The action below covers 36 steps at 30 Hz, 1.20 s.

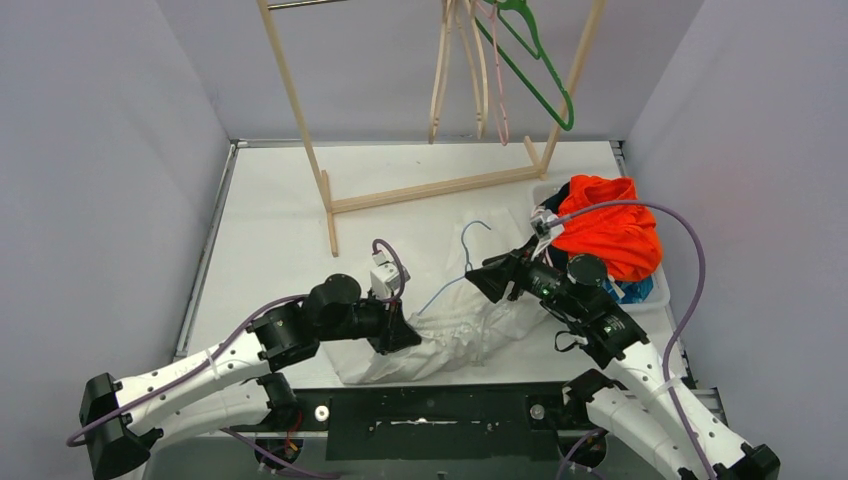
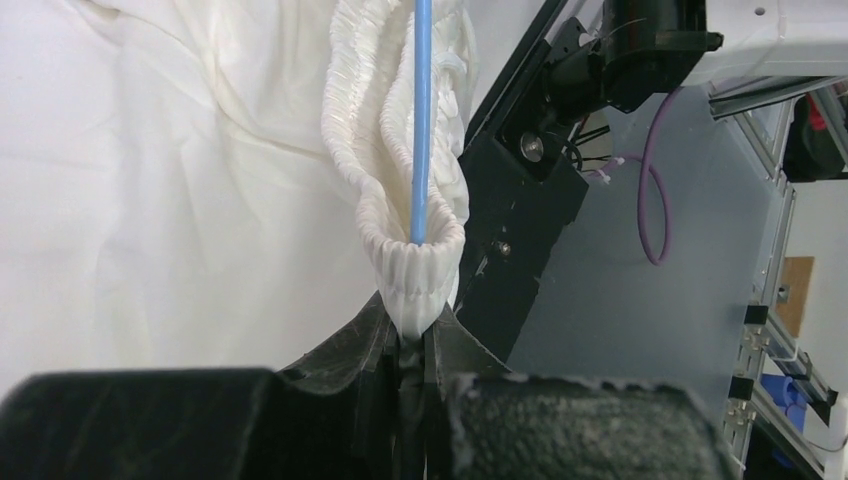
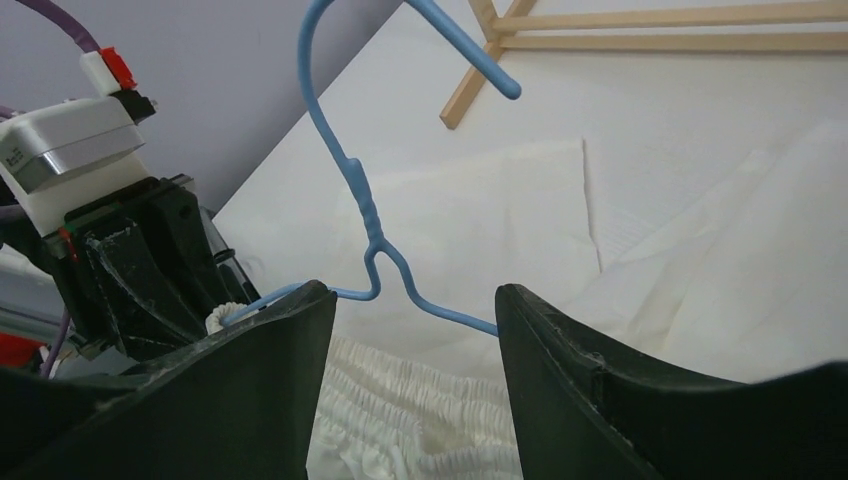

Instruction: Remove the shorts from the hanger

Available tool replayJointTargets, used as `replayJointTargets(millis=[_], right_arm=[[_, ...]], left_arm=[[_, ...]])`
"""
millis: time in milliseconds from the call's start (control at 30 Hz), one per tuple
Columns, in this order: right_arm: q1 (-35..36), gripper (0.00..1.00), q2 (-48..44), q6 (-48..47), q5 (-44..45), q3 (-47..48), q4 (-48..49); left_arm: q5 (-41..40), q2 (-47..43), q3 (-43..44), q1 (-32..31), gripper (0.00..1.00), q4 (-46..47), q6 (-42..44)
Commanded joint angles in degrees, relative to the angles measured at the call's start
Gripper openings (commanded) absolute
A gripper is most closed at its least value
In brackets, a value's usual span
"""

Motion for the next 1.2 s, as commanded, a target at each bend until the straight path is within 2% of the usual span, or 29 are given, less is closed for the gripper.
replayJointTargets(millis=[0,200,267,400,533,700,800,867,967,1167], right_arm=[[2.72,0.6,0.48,0.95,6.78,3.49,4.06],[9.65,0.55,1.92,2.12,17.67,3.67,7.14],[12.59,0.5,3.03,1.62,21.42,4.87,7.37],[19.83,0.49,4.26,0.25,35.59,5.92,6.84],[24.99,0.5,4.79,-1.43,45.03,6.78,6.59],[26.68,0.58,4.87,-1.85,48.91,8.89,2.66],[26.7,0.64,4.61,-1.41,50.42,7.7,3.51],[26.68,0.62,5.03,-2.39,48.53,6.49,5.91],[26.7,0.54,6.85,-2.23,47.6,7.46,6.29],[26.68,0.5,9.62,0.38,49.73,8.79,5.01]], left_arm=[[-3.75,-0.64,3.58,-0.11,0.0,2.46,1.25],[-3.76,0.44,4.35,-0.11,0.0,1.29,1.35],[-3.52,0.7,4.48,-0.11,0.0,1.3,1.39],[-3.41,1.28,5.03,-0.09,0.0,0.08,1.93],[-4.03,1.21,5.03,-0.1,0.0,-1.06,2.21],[-5.34,0.58,5.02,-0.11,0.0,-2.1,2.42],[-4.97,0.09,4.6,-0.12,0.0,-1.52,1.91],[-3.99,0.21,4.99,-0.12,0.0,-1.7,1.78],[-3.28,0.5,5.5,-0.1,0.0,-2.44,1.78],[-1.39,0.98,5.63,-0.12,0.0,-2.34,-0.15]])
